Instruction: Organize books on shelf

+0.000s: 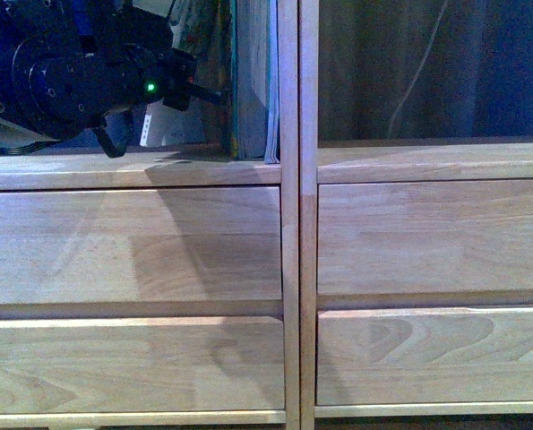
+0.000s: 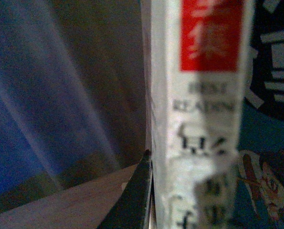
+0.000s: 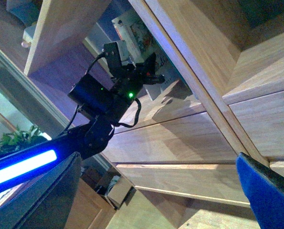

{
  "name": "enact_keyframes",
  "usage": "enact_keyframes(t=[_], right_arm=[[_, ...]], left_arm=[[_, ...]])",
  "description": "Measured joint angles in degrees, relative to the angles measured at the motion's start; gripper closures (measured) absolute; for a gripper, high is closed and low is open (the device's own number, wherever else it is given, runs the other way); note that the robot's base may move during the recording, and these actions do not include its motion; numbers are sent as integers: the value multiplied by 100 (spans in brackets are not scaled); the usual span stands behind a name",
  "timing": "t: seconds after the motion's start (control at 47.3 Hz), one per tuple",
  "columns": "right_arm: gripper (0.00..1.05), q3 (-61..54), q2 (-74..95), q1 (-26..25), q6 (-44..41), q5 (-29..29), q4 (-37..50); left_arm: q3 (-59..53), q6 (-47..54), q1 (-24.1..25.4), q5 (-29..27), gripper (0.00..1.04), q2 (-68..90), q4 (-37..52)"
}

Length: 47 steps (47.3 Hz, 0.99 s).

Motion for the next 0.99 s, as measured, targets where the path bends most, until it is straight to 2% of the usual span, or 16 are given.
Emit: enact_keyframes(t=[0.169,0.444,0.718,0.803,0.993], right_arm=[[7,0,0,0,0,0,0],[7,0,0,0,0,0,0],[7,0,0,0,0,0,0],[7,0,0,0,0,0,0],[7,0,0,0,0,2,0]], left_arm=[[-24,26,2,0,62,-9,101],[-1174,-199,2,55,7,-673,621],[-3366,-957,17,70,7,-2693,1086],[-4164,-1298,46,22,7,-3497,841],[-5626,-2026,118,372,7,-5143,553]])
